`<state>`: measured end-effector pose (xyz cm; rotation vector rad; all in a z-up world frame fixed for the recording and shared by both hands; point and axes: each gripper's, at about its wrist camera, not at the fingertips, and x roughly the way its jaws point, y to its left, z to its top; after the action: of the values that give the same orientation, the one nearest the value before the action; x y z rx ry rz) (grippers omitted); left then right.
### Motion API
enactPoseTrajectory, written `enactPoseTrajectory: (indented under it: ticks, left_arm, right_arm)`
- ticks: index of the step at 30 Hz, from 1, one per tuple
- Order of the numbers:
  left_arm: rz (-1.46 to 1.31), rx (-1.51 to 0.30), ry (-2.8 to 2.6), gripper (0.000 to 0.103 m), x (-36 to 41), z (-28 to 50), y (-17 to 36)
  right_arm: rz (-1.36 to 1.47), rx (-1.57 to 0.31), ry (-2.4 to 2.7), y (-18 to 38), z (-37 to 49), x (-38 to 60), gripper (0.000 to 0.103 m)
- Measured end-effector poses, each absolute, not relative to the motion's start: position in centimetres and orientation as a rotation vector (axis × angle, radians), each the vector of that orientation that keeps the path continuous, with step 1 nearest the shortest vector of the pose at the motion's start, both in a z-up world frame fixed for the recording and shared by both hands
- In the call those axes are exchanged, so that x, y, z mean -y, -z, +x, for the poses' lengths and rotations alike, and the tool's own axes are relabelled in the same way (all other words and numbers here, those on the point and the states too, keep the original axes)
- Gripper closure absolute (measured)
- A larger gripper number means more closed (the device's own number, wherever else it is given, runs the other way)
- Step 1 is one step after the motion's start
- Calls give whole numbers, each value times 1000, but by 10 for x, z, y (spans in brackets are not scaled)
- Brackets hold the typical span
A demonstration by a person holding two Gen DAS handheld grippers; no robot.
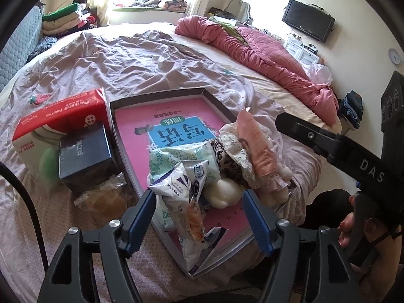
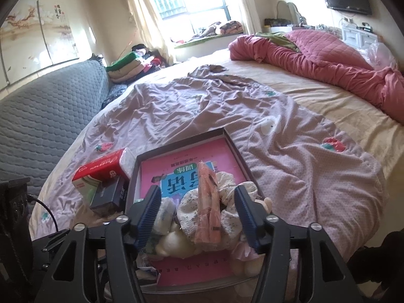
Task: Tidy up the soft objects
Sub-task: 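Move both open grippers back over the remaining pile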
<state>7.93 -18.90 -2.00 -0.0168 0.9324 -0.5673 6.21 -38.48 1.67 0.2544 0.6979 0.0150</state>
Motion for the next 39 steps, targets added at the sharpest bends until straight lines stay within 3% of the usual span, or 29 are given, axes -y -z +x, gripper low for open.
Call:
enactPoseTrajectory:
  ticks: [18,30,39]
  left_arm:
    - [-42,-839,548,24,157,73,-20]
    - [-55,-769,384,23,88,89,-49]
    - [-118,-801,266,23,31,105,-37]
  right_arm:
    - [161,-660,-34,-44,55,356,31]
    - [88,-660,-108,-58,54,316,31]
    - [15,-687,-201,-56,57,271,31]
